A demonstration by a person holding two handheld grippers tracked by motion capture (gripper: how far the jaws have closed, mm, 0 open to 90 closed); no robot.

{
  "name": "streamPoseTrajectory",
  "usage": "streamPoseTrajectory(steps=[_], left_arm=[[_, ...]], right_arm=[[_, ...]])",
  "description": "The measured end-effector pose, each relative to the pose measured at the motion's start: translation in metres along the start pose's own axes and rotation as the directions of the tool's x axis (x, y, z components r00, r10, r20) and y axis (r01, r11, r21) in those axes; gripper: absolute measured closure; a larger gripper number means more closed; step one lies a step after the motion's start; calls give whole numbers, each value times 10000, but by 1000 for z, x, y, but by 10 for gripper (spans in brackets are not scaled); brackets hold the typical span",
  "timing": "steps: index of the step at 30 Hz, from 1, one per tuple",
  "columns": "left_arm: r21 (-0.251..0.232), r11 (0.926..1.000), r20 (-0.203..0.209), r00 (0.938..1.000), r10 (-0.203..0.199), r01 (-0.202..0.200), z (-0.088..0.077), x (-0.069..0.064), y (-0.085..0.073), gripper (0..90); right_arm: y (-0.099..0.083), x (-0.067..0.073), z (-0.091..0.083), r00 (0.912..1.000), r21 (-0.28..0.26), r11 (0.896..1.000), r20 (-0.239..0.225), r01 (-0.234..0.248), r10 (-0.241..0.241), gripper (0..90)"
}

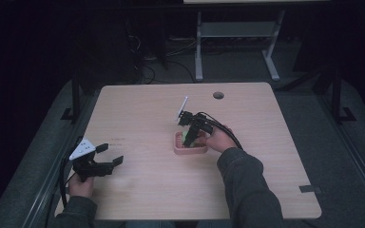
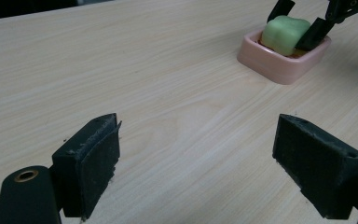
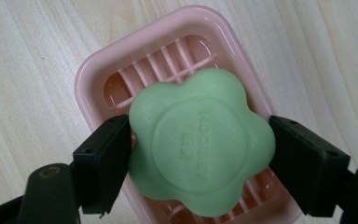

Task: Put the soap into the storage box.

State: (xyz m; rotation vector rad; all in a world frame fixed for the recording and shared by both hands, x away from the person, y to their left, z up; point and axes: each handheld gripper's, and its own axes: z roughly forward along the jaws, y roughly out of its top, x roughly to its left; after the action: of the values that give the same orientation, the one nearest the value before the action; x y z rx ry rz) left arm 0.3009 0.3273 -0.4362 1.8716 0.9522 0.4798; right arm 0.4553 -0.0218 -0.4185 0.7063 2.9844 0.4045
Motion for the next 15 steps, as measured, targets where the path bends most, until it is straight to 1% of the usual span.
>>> streamPoseTrajectory(steps=[5,15], left_arm=[[-38,10000,-16,10000,-6,6,1,0,0,144],[4,10000,-27,10000,-8,8,1,0,0,144]], right_arm=[[-1,0,0,9999,-35,9999,-54,-115,115,210],[-4,-2,-1,9998,-105,9998,-155,-154,153,201]])
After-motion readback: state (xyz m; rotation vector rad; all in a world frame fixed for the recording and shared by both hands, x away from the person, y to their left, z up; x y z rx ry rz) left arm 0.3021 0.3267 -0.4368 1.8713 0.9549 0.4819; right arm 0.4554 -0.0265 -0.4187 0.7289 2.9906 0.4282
